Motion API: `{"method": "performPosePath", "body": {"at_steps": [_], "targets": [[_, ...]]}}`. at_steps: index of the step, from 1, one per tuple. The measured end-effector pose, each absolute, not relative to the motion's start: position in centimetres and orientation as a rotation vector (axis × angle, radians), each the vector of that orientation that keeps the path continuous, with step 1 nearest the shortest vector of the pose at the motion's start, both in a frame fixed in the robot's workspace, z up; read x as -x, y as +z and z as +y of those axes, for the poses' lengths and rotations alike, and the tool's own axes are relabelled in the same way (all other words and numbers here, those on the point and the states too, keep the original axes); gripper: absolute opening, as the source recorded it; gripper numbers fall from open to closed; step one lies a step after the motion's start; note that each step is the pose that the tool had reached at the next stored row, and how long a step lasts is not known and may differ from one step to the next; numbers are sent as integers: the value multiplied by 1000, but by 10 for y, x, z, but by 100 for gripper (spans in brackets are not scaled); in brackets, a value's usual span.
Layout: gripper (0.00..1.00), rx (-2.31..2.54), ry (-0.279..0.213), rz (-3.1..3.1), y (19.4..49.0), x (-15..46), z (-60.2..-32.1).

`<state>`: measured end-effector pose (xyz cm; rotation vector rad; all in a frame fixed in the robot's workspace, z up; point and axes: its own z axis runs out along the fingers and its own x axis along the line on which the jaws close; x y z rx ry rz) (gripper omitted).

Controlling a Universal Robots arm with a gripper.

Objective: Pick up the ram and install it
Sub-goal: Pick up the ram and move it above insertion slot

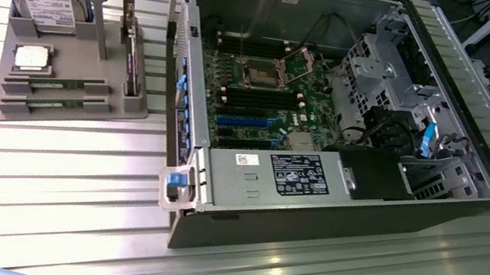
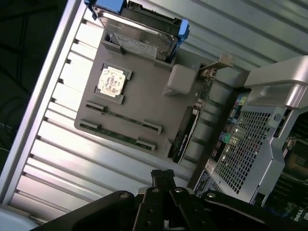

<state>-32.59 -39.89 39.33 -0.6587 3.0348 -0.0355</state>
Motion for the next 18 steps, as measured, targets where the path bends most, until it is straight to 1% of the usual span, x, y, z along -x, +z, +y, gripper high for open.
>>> {"method": "performPosePath", "body": {"at_steps": [18], "targets": [[11,874,-31,2978,393,326,-399]]}}
